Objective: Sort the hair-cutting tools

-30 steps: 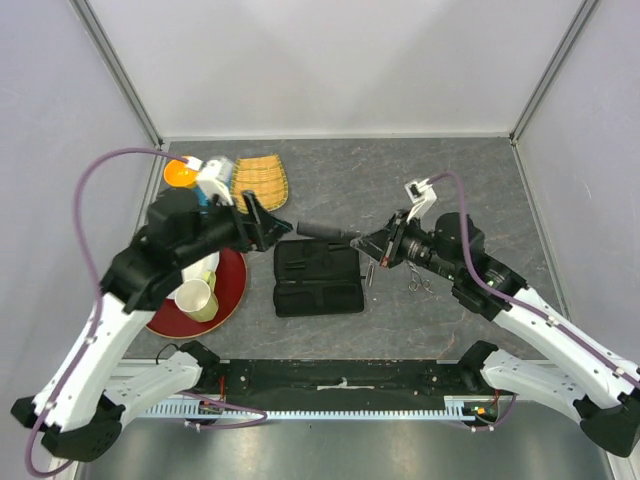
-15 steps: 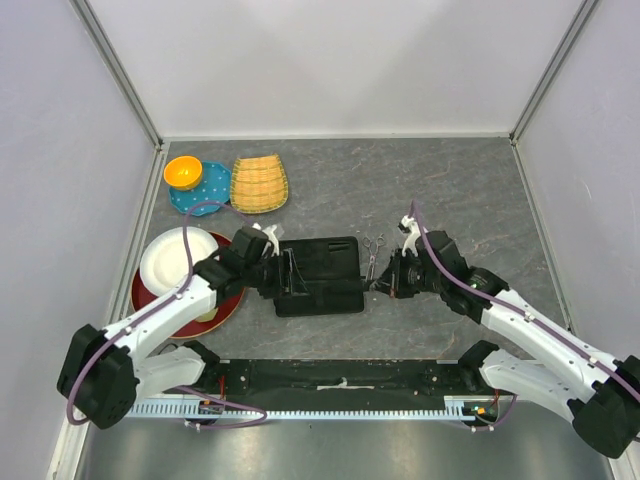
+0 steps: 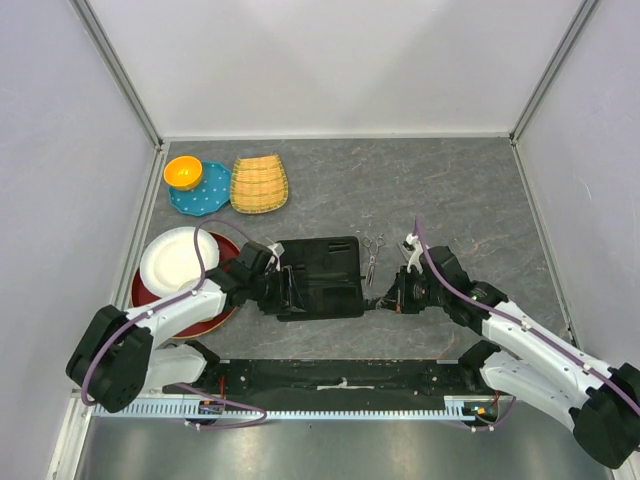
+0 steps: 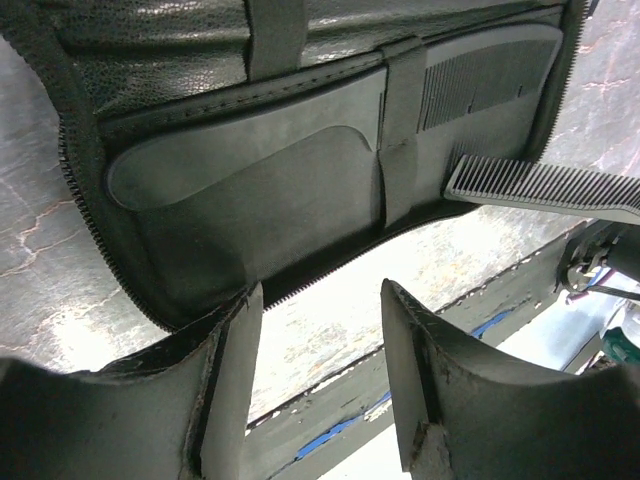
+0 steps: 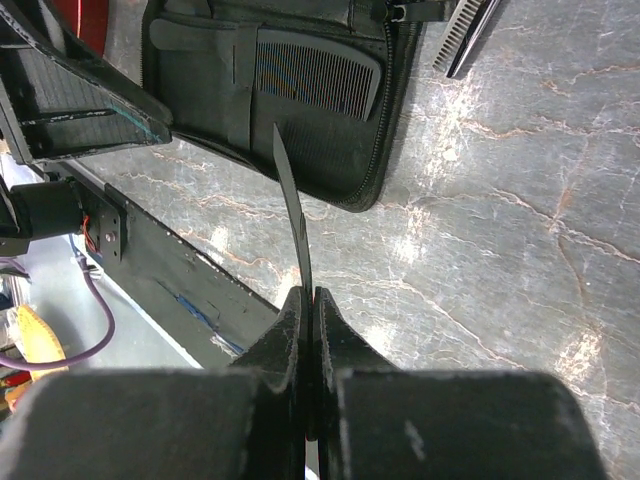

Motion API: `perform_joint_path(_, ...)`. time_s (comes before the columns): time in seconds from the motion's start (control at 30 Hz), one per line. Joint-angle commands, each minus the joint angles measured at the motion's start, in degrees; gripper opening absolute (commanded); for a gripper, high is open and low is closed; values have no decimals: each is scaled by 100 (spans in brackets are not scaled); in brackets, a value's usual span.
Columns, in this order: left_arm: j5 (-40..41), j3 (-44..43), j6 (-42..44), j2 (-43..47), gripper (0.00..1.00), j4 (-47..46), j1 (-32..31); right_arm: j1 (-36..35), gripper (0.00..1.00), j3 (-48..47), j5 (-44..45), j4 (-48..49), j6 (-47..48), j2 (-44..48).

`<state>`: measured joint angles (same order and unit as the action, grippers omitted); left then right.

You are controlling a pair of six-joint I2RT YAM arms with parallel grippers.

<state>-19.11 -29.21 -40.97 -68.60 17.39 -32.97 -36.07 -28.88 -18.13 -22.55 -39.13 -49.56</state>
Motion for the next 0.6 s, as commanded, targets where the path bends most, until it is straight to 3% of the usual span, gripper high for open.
perform_joint_path(0.0,22,74,-122,-171,56,-254,-16,83,0,181,-138,329,-7,-167)
perform_joint_path(0.4,-5,38,45,-294,54,-245,-16,241,0,287,-296,936,125,-984)
perform_joint_path(0.57,-22,73,72,-303,48,-253,-16,241,0,304,-366,1295,134,-1336)
